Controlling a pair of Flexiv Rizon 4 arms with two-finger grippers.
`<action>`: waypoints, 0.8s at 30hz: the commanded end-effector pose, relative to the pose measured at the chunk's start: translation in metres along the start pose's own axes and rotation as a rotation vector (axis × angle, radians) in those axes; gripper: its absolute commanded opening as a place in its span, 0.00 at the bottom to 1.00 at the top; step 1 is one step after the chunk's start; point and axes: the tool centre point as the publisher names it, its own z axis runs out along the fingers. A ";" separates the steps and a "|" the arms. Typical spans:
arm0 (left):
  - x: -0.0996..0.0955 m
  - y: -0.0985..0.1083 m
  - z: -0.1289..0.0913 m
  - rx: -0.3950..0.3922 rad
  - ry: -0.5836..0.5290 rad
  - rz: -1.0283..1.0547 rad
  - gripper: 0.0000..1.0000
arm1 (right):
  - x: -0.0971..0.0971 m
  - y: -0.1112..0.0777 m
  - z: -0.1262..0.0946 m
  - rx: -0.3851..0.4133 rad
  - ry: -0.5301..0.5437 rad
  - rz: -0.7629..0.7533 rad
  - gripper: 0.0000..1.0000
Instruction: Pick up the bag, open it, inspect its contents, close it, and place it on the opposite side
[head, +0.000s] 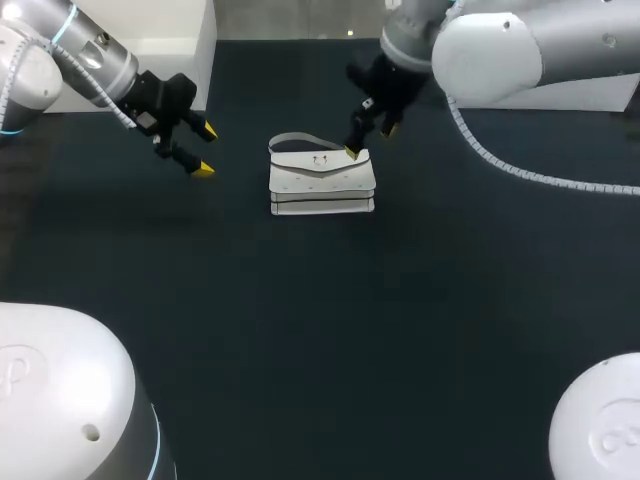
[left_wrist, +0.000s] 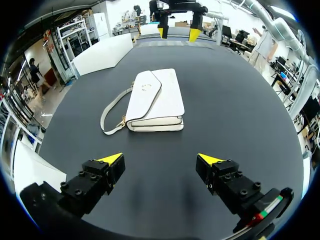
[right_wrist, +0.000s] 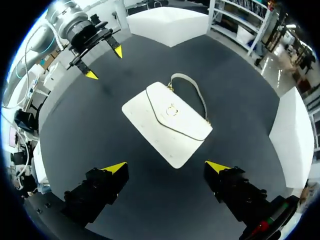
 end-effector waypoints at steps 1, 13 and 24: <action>0.003 -0.005 0.000 0.036 -0.047 0.074 1.00 | 0.005 -0.001 -0.001 -0.086 -0.324 -0.201 1.00; 0.004 -0.036 -0.005 0.043 -0.225 0.340 1.00 | 0.013 -0.008 0.002 -0.190 -0.533 -0.491 1.00; 0.008 -0.059 -0.001 -0.002 -0.284 0.495 1.00 | 0.020 -0.012 0.013 -0.228 -0.555 -0.611 1.00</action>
